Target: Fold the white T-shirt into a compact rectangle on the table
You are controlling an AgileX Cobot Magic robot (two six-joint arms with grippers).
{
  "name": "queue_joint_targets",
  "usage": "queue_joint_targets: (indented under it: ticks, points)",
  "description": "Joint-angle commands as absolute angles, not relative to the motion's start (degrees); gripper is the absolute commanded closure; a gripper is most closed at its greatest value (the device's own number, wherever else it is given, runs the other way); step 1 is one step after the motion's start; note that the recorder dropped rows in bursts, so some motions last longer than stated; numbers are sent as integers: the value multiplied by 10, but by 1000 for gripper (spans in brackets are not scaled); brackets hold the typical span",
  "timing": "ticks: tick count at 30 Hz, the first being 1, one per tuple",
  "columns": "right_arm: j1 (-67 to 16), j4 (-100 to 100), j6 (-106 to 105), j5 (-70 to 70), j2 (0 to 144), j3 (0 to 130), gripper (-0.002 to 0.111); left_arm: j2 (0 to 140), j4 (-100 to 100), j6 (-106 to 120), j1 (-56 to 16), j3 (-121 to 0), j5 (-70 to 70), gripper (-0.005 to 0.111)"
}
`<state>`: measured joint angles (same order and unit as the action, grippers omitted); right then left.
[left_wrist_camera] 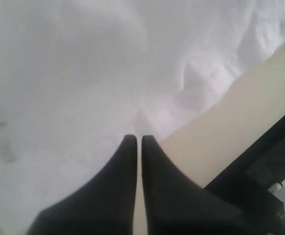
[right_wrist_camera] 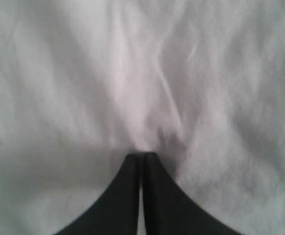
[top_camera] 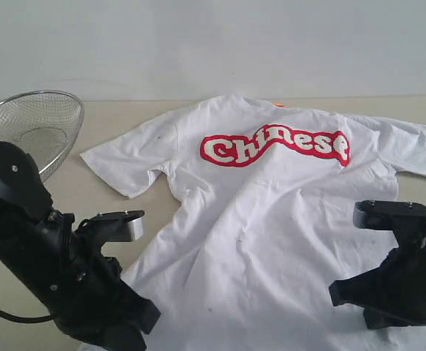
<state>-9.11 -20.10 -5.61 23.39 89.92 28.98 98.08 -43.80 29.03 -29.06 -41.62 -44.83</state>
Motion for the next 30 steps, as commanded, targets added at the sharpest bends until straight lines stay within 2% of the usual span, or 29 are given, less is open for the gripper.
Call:
queue_joint_targets:
  ticks: [1,11,22,30]
  points:
    - [-91,-200,-58,272,899,287,108,975,-446,305,-294,-412,-444,102]
    - [-91,-172,-30,359,899,287,108,975,-446,311,-294,-412,-444,102]
    - [-91,-20,94,438,899,287,108,975,-446,317,-294,-412,-448,102]
    - [-91,-16,100,452,898,287,108,971,-446,322,-294,-412,-448,102]
